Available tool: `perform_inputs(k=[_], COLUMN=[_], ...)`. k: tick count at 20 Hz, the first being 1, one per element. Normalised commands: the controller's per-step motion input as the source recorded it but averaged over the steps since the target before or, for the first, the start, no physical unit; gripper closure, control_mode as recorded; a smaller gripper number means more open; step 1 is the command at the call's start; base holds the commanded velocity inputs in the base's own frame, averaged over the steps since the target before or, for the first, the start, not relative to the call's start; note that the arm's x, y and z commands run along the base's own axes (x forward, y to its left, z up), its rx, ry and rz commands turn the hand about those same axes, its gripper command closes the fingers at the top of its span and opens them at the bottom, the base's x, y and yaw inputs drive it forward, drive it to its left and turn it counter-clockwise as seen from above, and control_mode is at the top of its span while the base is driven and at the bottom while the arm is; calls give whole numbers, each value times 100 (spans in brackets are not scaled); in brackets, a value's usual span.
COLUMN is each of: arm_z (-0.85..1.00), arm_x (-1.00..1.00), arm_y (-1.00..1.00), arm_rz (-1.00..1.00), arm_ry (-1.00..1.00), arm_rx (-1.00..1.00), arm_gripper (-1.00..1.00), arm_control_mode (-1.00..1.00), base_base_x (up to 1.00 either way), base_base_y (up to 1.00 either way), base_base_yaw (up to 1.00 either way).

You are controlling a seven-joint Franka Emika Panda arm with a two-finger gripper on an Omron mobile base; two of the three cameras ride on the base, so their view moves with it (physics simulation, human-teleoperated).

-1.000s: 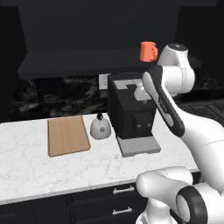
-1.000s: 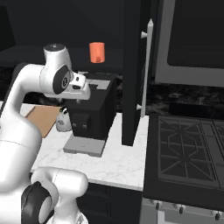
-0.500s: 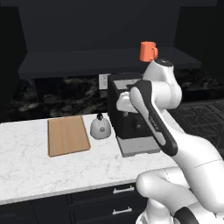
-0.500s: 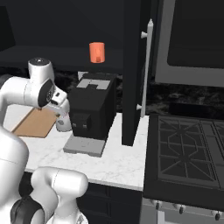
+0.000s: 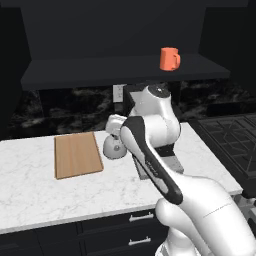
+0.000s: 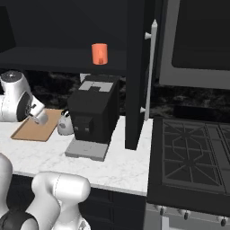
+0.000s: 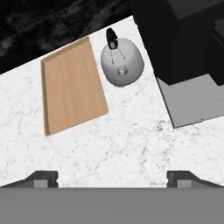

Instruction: Pick the kettle from the counter and place it on the tray. Then pick the mug from the cabinet and place it on the tray. Then close the cabinet doors.

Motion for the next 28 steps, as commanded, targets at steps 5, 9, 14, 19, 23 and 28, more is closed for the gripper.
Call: perform_inputs(k=[5,9,14,19,23,28], arm_z=[-4,0,-4,-26,-26,-2], arm_x=[17,24,21,26,29,42], arm_y=[58,24,1,-2,-5,-12], arm_rz=[-22,-14,0,12,17,5], arm_ry=[-6,-1,0,-8,-14,-2], arm_rx=[-22,-18,-12,-15,-5,0], arm_gripper=[-100,-100,-100,-100,-100,-100], arm_control_mode=[-100,-100,-100,-100,-100,-100], base_base_x=[0,0,0,0,0,0], base_base_y=[0,0,0,0,0,0], base_base_yaw=[0,0,0,0,0,0])
